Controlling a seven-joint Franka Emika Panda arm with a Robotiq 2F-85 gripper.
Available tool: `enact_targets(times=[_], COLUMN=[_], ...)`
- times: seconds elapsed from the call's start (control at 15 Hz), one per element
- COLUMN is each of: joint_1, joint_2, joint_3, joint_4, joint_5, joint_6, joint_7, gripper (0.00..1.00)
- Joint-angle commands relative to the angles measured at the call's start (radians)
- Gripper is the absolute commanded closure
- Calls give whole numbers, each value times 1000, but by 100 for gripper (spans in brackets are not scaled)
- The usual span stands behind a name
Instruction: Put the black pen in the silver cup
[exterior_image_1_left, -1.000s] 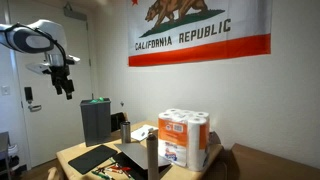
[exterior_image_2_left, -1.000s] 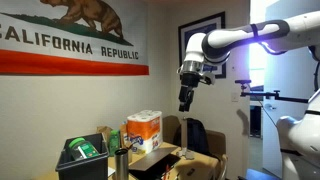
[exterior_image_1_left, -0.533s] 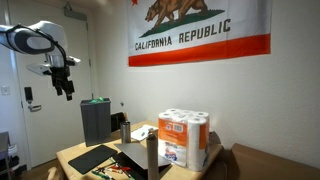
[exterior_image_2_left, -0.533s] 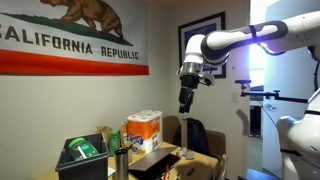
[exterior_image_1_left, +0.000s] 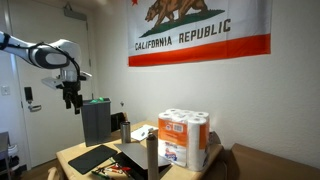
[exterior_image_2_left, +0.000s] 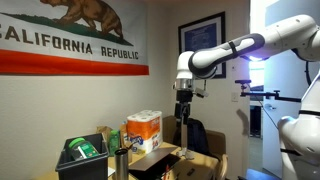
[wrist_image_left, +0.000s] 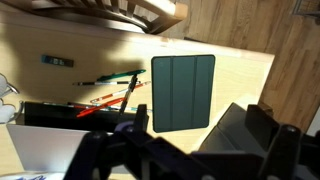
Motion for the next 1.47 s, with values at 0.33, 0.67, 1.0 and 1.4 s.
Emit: enact_targets(times=[0.33,0.67,1.0,1.4], joint_1=[-39,-40,-34,-25], joint_2=[220,339,439,480], joint_3=[32,37,28,20], joint_4=[-38,-92,-140,-134], joint_5=[-140,-199,-320,-307], joint_6=[235,410,589,594], joint_7=[36,134,338,333], gripper=[0,0,0,0])
